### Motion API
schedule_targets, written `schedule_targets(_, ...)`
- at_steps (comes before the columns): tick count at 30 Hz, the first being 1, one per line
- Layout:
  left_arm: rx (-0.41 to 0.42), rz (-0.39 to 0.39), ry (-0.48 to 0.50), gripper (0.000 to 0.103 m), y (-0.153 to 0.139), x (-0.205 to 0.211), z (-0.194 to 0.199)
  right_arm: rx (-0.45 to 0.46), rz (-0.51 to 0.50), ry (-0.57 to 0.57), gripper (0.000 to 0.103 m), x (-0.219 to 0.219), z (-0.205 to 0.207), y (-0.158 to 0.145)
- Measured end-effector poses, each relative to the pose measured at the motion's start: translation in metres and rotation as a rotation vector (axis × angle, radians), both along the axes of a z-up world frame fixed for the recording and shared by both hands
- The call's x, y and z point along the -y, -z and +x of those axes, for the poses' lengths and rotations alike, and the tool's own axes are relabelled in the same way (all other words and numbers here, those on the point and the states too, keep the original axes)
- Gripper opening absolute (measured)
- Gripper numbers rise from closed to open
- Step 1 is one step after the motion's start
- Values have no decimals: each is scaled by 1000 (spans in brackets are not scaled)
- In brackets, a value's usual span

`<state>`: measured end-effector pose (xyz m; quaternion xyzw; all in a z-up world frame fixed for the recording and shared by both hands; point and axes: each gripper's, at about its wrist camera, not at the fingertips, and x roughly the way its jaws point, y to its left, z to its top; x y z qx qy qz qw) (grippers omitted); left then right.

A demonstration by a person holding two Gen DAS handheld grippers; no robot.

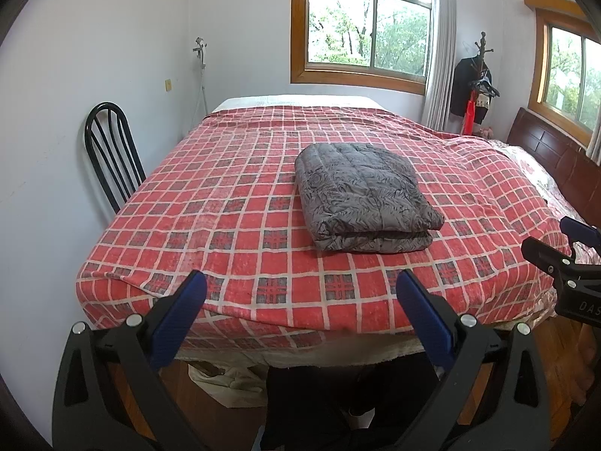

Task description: Fold large clothes

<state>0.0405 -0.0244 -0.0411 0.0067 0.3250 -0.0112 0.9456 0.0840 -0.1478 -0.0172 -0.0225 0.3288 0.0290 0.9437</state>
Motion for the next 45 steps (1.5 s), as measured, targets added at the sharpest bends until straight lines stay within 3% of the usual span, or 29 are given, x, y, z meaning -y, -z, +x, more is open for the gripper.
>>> schedule_targets(45,1,3,-2,100,0,2,0,5,1,1,99,-3,-1,-2)
